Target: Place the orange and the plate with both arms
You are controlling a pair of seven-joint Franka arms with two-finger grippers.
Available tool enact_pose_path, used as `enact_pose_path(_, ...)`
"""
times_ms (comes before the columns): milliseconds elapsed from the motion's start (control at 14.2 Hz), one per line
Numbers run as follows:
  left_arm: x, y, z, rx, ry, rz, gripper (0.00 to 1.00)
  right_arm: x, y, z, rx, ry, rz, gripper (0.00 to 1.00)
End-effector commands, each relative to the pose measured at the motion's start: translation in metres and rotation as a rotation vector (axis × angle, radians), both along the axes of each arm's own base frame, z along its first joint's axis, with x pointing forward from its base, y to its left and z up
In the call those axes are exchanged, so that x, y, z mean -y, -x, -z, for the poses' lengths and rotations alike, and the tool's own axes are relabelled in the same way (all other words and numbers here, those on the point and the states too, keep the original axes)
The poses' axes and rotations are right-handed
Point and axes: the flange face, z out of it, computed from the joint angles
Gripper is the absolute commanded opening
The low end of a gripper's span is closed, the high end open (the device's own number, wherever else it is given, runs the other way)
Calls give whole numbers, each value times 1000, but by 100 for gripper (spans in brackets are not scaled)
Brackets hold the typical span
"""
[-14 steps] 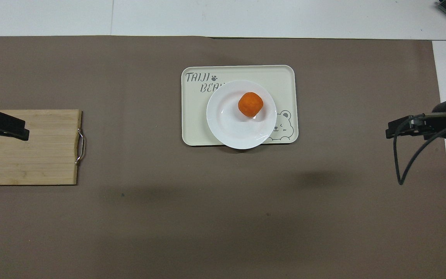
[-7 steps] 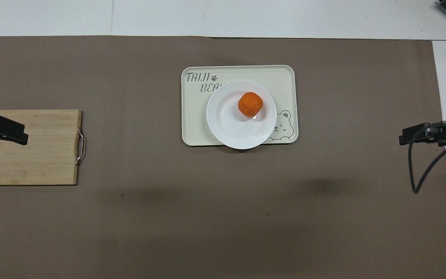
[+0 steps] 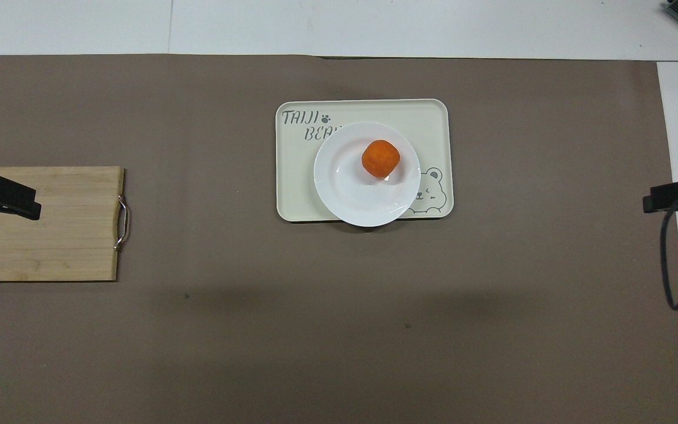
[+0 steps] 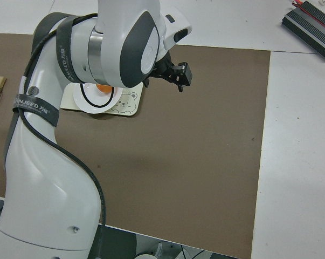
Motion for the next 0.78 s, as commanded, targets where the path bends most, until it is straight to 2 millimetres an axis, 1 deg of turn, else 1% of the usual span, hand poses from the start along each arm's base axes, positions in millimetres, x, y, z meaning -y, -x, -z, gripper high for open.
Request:
enact_pose_path(0,0,1,-5,16,-19,-5,100,-1,7,-23,2,30,14,100)
enact_pose_path(71,0,2,-6,16,-18,-2,100,-5,12,-28,11,29,8,100)
enact_pose_path(141,1,1,-5,16,-18,-4,100,-11,16,-28,13,29,2,100)
enact_pose_path(283,0,1,-5,14,-18,-2,100,-21,26,-15,7,30,-11,100)
enact_pose_path(353,-1,1,-5,14,-17,1,100,-24,28,-14,21,31,-15,100)
enact_pose_path(565,-3,1,-5,16,-15,3,100,-25,27,-12,26,31,-16,100)
enact_pose_path(707,-2,2,-5,0,-26,-4,100,-33,26,-11,26,32,-32,100)
